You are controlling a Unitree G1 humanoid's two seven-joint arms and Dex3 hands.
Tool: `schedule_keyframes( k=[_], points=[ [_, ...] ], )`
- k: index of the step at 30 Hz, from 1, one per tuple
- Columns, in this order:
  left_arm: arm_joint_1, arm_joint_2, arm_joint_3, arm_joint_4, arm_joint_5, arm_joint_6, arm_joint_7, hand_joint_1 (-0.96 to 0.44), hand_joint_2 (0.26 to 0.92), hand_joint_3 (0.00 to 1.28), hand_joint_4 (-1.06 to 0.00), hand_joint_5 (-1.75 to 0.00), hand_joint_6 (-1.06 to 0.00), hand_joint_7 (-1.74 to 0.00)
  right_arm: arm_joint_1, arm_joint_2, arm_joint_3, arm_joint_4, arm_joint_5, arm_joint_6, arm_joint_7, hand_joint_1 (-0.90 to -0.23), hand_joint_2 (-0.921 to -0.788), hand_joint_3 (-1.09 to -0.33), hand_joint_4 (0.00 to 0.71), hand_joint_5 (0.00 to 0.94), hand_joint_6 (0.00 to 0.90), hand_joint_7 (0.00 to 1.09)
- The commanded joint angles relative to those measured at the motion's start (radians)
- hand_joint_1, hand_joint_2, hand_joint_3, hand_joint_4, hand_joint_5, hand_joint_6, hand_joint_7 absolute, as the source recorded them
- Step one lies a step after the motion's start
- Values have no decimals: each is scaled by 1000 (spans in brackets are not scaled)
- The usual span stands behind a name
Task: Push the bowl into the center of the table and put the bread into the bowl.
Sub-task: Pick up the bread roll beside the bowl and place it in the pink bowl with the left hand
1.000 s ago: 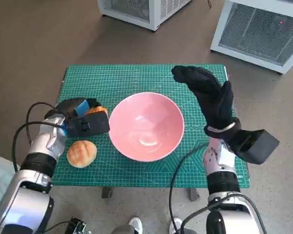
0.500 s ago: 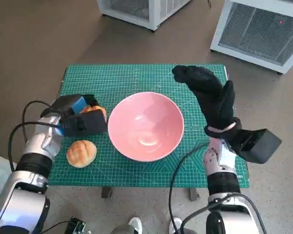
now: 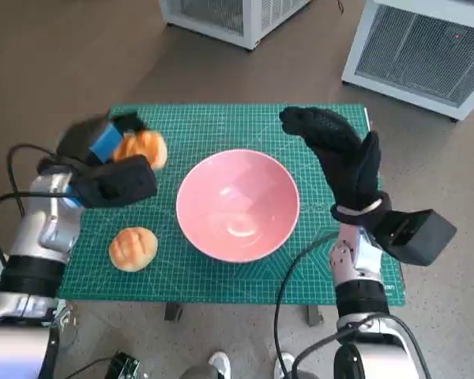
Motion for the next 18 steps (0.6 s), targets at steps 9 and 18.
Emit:
schedule_keyframes(
  k=[9,18],
  points=[
    [188,-64,25,-465,-2,-123,40,1,920,51,-721,-1115,-631,-1175,34,-5,11,1,-3,18,10,-692,-921,-727,185,0,-1,587],
    [169,-114,-75,-443,60,-174,-18,1,920,40,-731,-1069,-648,-1193,35,-10,13,6,-1,19,10,-693,-921,-725,185,1,-1,587]
  ],
)
